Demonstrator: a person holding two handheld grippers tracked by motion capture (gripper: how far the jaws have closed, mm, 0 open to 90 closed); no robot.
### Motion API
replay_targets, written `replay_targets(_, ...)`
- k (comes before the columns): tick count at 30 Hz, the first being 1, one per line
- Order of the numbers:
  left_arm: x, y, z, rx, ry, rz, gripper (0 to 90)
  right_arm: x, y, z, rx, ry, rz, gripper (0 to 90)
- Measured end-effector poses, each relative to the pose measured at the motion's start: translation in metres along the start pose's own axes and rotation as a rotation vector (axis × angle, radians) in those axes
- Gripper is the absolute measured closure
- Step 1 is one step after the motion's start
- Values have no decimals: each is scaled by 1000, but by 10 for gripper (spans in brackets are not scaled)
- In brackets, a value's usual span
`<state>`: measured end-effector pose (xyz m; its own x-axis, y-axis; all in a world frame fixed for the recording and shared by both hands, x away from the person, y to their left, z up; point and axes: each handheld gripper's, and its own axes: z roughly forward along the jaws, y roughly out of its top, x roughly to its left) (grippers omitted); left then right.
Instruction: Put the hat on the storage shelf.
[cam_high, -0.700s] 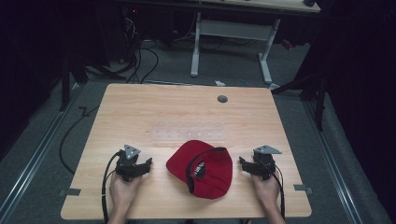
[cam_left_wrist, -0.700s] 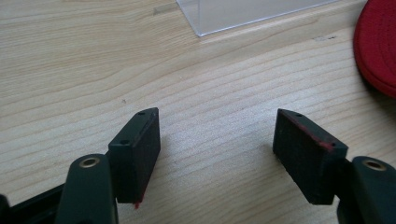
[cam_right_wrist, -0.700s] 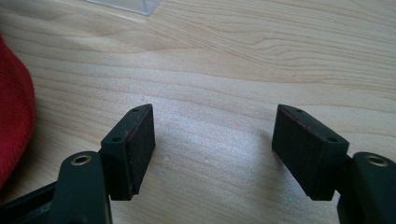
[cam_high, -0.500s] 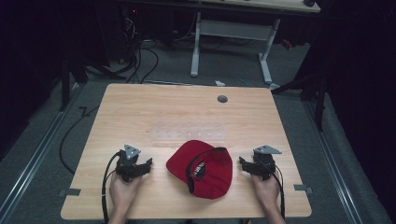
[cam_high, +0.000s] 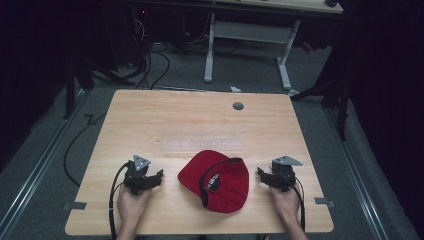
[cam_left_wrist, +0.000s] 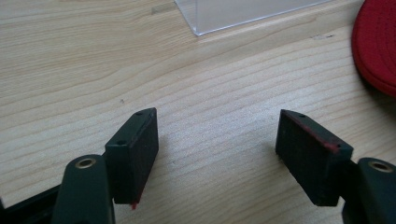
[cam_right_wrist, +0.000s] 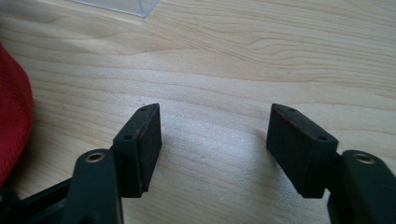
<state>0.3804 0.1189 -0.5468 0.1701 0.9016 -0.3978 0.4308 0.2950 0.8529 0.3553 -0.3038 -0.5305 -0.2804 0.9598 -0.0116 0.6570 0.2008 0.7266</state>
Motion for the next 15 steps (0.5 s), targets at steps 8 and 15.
replay_targets(8,0,0,0,2,-2,-1,298,-4,1,-14,-46,102,35,393)
replay_targets(15,0,0,0,4,-2,3,294,3,5,-30,-86,258,46,357)
